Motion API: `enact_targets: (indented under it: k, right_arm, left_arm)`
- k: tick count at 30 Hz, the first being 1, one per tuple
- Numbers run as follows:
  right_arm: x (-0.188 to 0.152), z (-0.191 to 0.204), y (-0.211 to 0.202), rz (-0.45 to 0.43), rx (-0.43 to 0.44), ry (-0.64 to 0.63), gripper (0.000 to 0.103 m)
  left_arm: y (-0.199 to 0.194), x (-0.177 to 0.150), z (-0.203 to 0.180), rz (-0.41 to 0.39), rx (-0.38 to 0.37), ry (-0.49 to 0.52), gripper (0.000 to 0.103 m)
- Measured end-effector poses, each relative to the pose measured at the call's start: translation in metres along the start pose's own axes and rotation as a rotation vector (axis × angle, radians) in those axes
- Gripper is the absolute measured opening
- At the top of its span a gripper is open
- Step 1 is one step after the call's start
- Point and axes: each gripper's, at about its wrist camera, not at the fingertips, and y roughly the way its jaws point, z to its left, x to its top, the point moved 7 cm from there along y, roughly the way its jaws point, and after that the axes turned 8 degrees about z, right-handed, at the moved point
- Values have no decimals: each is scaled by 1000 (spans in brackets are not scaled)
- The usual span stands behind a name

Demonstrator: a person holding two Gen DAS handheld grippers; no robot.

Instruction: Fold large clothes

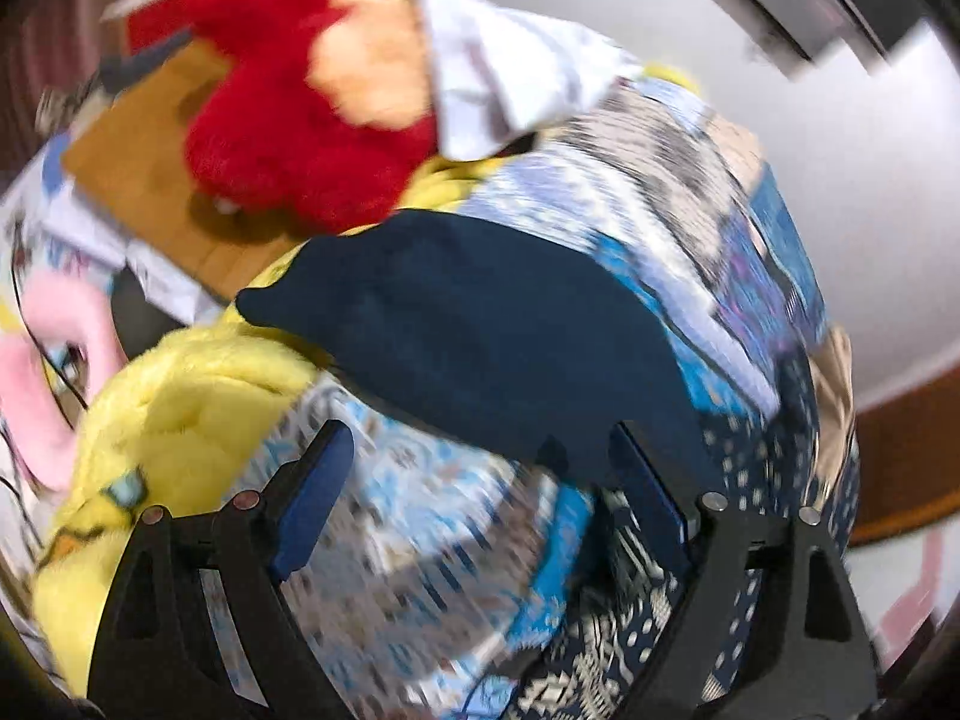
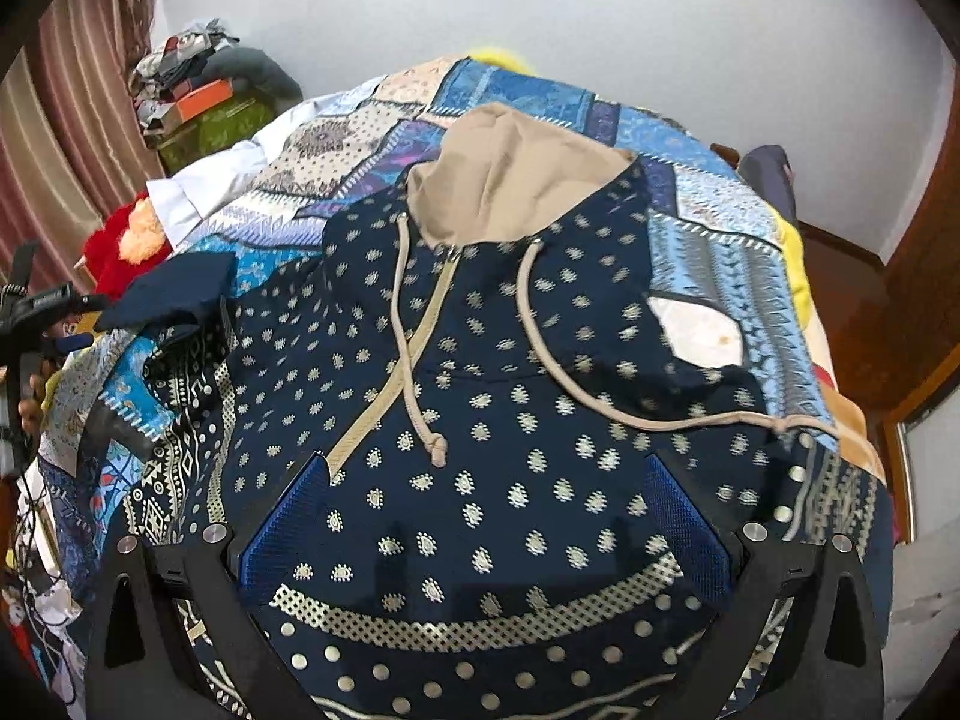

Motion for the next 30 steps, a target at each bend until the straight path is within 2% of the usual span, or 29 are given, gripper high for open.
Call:
enact_targets:
  k: [2,5,7,8,9,10,11,12,14,17,19,24,27,30]
  right_arm:
    - [2,2,6,7,-2,-5,103]
    - [4,3,12,13,-1,-2,103]
    - [4,3,15,18,0,1,103]
    - [4,2,16,20,-2,3,103]
    - [4,1,16,21,-5,5,103]
    - [3,-1,16,21,-8,8,103]
    - [2,-3,16,21,-12,11,103]
    - [1,-5,15,20,-16,15,103]
    - [0,-11,13,17,-16,26,103]
    - [-2,-20,7,7,-14,49,103]
    - [-3,-27,1,-4,-14,66,103]
    - [-7,-42,-21,-43,-5,97,103]
    - [-12,-51,-38,-72,-4,108,103]
    - [-19,-63,-54,-94,-8,121,103]
  left_arm:
    - [10,8,8,5,-13,-38,79]
    - [20,22,8,-25,23,-46,70]
    - [23,34,8,-46,98,-30,50]
    - [22,37,8,-58,137,-10,45]
    - [20,41,5,-81,185,21,26]
    - [17,45,-4,-109,255,75,14]
    - [12,48,-10,-129,312,121,13]
    - [9,51,-17,-150,339,155,11]
    - [-9,54,-44,-217,360,241,10]
    - [-43,51,-96,-315,333,354,10]
    - [-69,44,-143,-379,290,437,10]
    - [-121,-2,-264,-478,154,670,10]
    - [-131,-39,-323,-490,82,790,10]
    - [-120,-88,-374,-453,16,919,10]
